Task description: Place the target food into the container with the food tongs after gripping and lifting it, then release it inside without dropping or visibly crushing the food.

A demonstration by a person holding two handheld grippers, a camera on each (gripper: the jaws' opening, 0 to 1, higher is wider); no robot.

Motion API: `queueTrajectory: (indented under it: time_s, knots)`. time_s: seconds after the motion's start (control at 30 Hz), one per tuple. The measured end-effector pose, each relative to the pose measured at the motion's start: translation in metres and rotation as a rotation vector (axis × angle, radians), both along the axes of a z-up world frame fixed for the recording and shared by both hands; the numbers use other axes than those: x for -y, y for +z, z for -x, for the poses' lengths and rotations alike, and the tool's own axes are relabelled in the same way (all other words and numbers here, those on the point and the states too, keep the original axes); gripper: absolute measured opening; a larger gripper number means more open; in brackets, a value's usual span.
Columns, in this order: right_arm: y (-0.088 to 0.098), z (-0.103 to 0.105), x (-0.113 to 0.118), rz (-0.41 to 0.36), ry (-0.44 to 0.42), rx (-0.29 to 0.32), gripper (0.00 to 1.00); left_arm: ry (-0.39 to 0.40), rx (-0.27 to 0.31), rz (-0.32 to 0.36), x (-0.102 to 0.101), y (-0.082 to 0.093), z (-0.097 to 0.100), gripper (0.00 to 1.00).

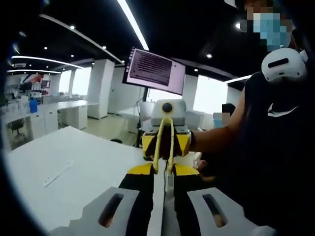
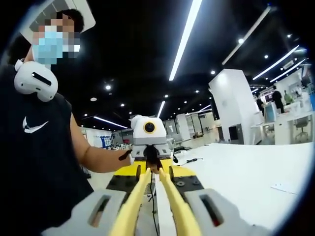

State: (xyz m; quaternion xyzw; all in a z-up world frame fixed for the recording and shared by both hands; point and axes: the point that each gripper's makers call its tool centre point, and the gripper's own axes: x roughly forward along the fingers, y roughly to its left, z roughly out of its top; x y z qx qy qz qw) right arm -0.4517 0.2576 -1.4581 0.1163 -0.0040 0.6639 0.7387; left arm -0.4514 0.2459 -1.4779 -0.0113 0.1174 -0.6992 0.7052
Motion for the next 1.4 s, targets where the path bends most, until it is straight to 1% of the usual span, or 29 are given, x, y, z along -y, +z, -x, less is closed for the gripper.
queueTrajectory:
  time_s: [0.07, 0.13, 0.2, 0.33, 0.43, 0.53, 0.57, 0.63, 0.67, 0.7, 0.73, 0.8, 0.9, 1.07, 1.13, 1.2, 1.3, 1.4]
  knots:
    - [-0.001, 0.0, 0.0, 0.004, 0.0, 0.005, 0.22, -0.003, -0.01, -0.011, 0.001, -0.003, 0.001, 0.08]
    - [-0.004, 0.003, -0.001, 0.027, 0.007, 0.022, 0.2, -0.008, -0.008, -0.032, 0.003, -0.008, 0.004, 0.07]
    - [-0.009, 0.003, -0.001, 0.051, 0.014, 0.016, 0.21, -0.01, -0.01, -0.041, 0.002, -0.011, 0.004, 0.07]
    - [-0.01, 0.002, 0.0, 0.056, 0.008, 0.005, 0.22, -0.008, -0.013, -0.037, 0.002, -0.011, 0.003, 0.11]
    - [-0.008, -0.001, 0.001, 0.05, -0.006, 0.017, 0.23, 0.007, 0.001, -0.015, 0.002, -0.008, -0.001, 0.15]
    - [-0.006, -0.002, 0.0, 0.045, -0.009, 0.025, 0.24, 0.009, -0.004, -0.006, 0.003, -0.007, -0.003, 0.18]
    - [-0.006, -0.003, 0.0, 0.046, -0.012, 0.034, 0.25, 0.01, 0.0, 0.001, 0.003, -0.006, -0.004, 0.19]
    - [-0.008, -0.004, -0.003, 0.046, -0.016, 0.039, 0.25, 0.014, 0.03, 0.019, 0.005, -0.004, -0.006, 0.21]
    - [-0.009, -0.003, -0.005, 0.051, -0.01, 0.039, 0.25, 0.005, 0.036, 0.016, 0.006, -0.005, -0.003, 0.21]
    - [-0.01, -0.001, -0.006, 0.049, -0.009, 0.043, 0.25, -0.005, 0.044, -0.004, 0.007, -0.008, -0.001, 0.21]
    - [-0.011, -0.002, -0.008, 0.05, -0.011, 0.042, 0.25, -0.003, 0.065, -0.016, 0.01, -0.01, -0.002, 0.22]
    - [-0.011, -0.002, -0.008, 0.047, -0.016, 0.034, 0.24, -0.005, 0.063, -0.018, 0.012, -0.012, 0.0, 0.24]
    - [-0.011, -0.003, -0.008, 0.051, -0.023, 0.037, 0.23, 0.0, 0.062, -0.012, 0.01, -0.011, -0.002, 0.28]
    - [-0.014, -0.002, -0.005, 0.073, -0.018, 0.023, 0.24, 0.041, 0.077, -0.001, 0.001, -0.009, -0.01, 0.39]
    - [-0.017, -0.003, -0.004, 0.095, -0.024, 0.015, 0.24, 0.062, 0.076, 0.006, -0.003, -0.009, -0.014, 0.45]
    - [-0.017, -0.002, -0.002, 0.094, -0.015, 0.002, 0.24, 0.083, 0.085, 0.007, -0.006, -0.009, -0.017, 0.52]
    - [-0.016, -0.005, 0.001, 0.103, -0.031, 0.022, 0.25, 0.13, 0.107, -0.01, -0.012, -0.014, -0.023, 0.63]
    - [-0.018, -0.011, 0.006, 0.12, -0.058, 0.045, 0.26, 0.201, 0.139, -0.038, -0.023, -0.025, -0.033, 0.75]
